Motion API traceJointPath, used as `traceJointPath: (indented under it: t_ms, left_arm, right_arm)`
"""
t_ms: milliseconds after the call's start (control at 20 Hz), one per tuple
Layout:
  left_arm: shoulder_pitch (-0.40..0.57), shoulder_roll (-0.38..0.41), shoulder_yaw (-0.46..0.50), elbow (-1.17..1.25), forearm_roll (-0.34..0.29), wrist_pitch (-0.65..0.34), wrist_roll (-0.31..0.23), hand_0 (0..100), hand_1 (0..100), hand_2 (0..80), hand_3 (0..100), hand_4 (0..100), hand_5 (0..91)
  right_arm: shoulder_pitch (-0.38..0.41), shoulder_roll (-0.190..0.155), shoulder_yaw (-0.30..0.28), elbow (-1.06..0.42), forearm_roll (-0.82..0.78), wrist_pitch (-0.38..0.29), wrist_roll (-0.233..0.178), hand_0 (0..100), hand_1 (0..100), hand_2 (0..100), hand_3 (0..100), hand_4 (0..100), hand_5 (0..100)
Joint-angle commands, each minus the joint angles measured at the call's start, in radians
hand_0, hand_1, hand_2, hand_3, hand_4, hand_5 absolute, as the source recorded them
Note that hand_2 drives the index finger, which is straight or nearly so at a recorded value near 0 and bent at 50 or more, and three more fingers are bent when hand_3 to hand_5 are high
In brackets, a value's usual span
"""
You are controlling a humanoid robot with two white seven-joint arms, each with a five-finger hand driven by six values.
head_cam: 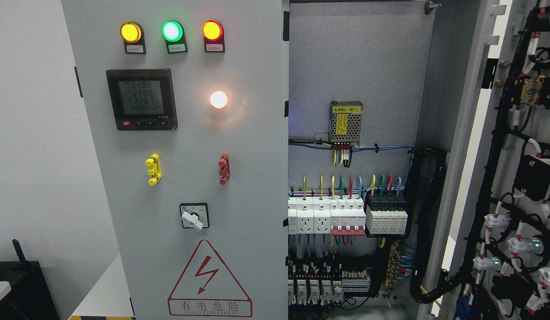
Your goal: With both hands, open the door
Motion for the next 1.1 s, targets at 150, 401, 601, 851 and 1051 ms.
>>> traceJointPath:
  t_ms: [150, 401, 601, 851, 1051]
  left_arm:
    - [0.008, 0.007, -0.009, -0.005, 0.001, 0.001, 0.000, 0, 0, 0.0, 0, 4, 0.0]
    - [0.008, 0.007, -0.009, -0.005, 0.001, 0.001, 0.000, 0, 0, 0.0, 0, 4, 0.0]
    - [0.008, 0.007, -0.009, -0.005, 0.001, 0.001, 0.000, 0, 0, 0.0, 0, 4, 0.0]
    - [0.008, 0.007, -0.009, -0.005, 0.001, 0.001, 0.000, 0, 0, 0.0, 0, 4, 0.0]
    - [0.008, 0.007, -0.009, -0.005, 0.001, 0.001, 0.000, 0, 0, 0.0, 0, 4, 0.0]
  right_arm:
    - [0.032, -0.012, -0.012, -0.056, -0.004, -0.063, 0.069, 0, 0, 0, 0, 0, 0]
    - [0.035, -0.003, -0.025, -0.023, -0.010, -0.065, 0.271, 0, 0, 0, 0, 0, 0]
    - [0.031, -0.003, -0.028, -0.031, -0.012, -0.065, 0.280, 0, 0, 0, 0, 0, 0]
    - [0.018, 0.026, -0.032, -0.075, -0.210, -0.066, 0.277, 0, 0, 0, 0, 0, 0]
    - [0.015, 0.028, -0.033, -0.127, -0.298, -0.065, 0.269, 0, 0, 0, 0, 0, 0]
